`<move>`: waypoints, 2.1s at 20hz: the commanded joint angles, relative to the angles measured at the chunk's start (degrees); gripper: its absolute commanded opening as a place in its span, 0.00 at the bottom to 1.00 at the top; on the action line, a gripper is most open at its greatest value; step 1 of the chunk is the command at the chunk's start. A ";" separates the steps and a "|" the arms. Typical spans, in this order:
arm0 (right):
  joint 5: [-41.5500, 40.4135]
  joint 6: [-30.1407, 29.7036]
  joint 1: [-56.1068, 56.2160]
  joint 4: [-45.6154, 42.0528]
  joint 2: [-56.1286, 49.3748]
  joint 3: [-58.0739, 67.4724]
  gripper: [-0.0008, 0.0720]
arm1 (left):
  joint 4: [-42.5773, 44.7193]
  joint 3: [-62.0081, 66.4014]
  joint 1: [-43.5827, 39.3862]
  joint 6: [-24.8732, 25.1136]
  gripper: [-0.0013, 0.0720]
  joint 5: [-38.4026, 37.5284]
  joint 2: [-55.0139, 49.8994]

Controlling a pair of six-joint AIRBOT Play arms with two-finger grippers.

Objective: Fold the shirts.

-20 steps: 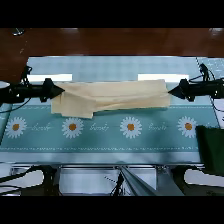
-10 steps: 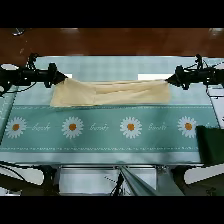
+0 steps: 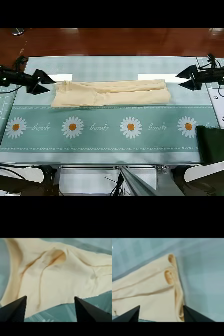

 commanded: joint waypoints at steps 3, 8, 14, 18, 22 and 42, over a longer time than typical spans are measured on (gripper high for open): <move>1.57 2.19 -1.51 -9.20 -1.53 -0.57 0.87 | -0.33 -19.17 1.92 4.42 0.97 18.45 16.46; -0.26 0.87 3.74 -2.89 -6.16 -0.55 0.87 | -17.99 -34.93 -4.96 17.79 0.97 24.87 26.80; -0.74 1.11 12.04 -1.03 -9.66 -0.35 0.86 | -28.26 -35.10 -15.34 22.49 0.97 21.97 26.56; 3.41 -0.55 13.40 -0.35 -8.02 0.22 0.04 | -28.28 -35.08 -19.45 22.58 0.83 21.84 26.56; 6.58 -1.05 13.44 -14.62 4.39 -0.94 0.03 | -29.51 -34.58 -23.08 22.36 0.06 21.57 26.43; 6.58 5.84 13.46 -11.85 61.53 -28.85 0.04 | -26.58 4.22 -72.15 4.04 0.06 27.43 -13.11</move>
